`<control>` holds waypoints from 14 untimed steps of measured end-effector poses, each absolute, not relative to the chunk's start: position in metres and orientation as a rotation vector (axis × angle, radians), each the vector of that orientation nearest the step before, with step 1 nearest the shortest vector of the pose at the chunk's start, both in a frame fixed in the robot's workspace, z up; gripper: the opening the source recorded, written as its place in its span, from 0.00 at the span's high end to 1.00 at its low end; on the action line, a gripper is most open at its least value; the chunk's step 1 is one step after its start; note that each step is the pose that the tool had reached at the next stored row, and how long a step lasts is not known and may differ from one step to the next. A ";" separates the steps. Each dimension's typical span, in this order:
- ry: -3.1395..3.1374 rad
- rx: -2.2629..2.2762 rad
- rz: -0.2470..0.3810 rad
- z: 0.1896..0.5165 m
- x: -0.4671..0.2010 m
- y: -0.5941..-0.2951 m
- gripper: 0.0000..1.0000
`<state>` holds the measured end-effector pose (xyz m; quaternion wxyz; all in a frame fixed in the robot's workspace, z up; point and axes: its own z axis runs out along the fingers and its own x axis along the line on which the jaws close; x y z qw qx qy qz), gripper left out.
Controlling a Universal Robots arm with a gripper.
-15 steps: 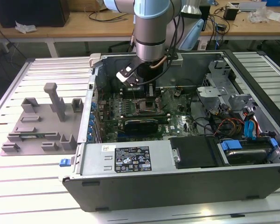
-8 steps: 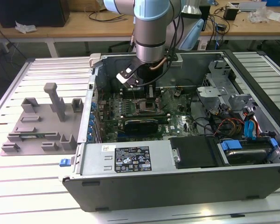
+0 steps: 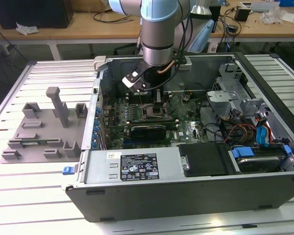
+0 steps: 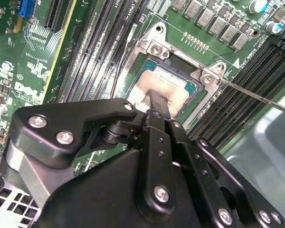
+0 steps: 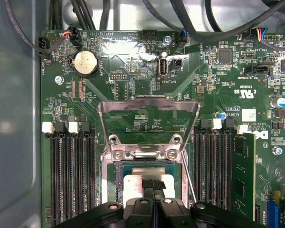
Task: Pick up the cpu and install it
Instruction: 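Place the cpu into insertion slot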
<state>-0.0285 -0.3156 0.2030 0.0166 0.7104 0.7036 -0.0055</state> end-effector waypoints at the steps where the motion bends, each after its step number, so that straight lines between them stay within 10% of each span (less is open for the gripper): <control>1: 2.188 2.208 -0.017 0.203 -0.028 -0.316 0.89; 14: 2.188 2.209 -0.016 0.212 -0.028 -0.315 0.89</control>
